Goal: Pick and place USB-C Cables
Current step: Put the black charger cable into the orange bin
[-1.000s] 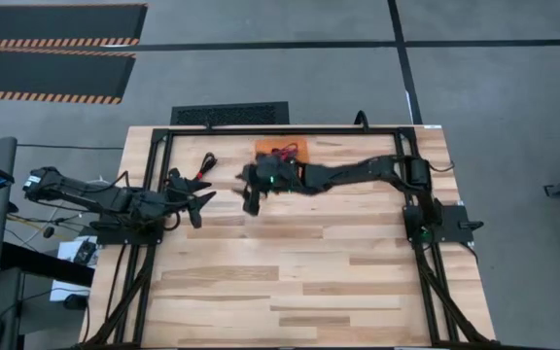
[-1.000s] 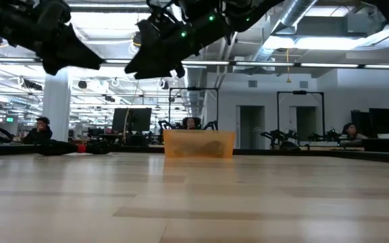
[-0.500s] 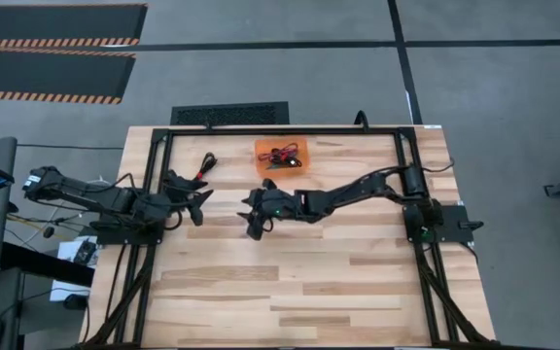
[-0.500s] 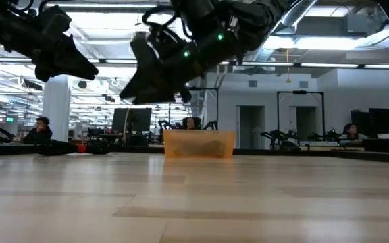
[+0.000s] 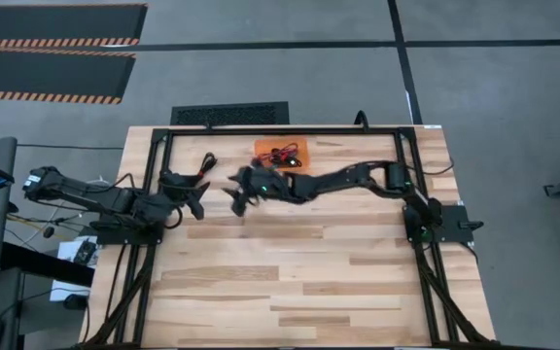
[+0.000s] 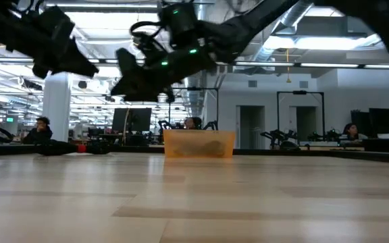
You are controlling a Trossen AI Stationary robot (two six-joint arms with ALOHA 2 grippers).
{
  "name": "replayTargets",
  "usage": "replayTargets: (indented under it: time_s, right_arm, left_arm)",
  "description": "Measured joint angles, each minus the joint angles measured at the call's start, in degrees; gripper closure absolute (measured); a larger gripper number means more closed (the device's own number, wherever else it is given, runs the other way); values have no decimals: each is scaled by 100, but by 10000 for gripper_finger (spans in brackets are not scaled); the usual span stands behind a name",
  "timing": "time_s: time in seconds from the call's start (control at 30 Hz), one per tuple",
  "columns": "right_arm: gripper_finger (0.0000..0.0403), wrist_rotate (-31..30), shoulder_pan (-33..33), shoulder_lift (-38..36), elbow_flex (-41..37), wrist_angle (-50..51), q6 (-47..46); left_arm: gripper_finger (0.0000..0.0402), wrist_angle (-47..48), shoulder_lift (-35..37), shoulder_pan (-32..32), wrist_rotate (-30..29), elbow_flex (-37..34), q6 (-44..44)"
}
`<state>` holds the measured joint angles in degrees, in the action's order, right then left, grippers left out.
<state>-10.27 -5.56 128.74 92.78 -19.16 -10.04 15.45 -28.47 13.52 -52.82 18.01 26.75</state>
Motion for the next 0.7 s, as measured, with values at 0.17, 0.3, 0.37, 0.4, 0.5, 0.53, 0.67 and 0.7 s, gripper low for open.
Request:
replayTargets:
  time_s: [0.17,0.3,0.37,0.4,0.5,0.53,0.67,0.7]
  right_arm:
    - [182,55,-226,750,1374,935,48]
    - [182,70,-298,1340,2207,1385,49]
    - [182,70,-331,1559,2539,1434,52]
    - [182,74,-335,1669,2671,1414,50]
    - [182,162,-332,1980,2962,1457,108]
    - [182,169,-334,2075,3048,1482,134]
    - [182,203,-380,2281,3303,1415,149]
    - [182,198,-404,2325,3356,1418,149]
  left_arm:
    - [265,11,4,0,-10,108,-209]
    - [265,84,0,-2,-44,108,-224]
    - [265,94,0,-2,-46,108,-295]
    - [265,108,0,-2,-47,108,-323]
    - [265,118,0,-4,-51,108,-362]
    - [265,120,-1,-4,-53,108,-362]
    - [265,118,0,-4,-189,108,-359]
    - [265,120,0,-4,-196,108,-359]
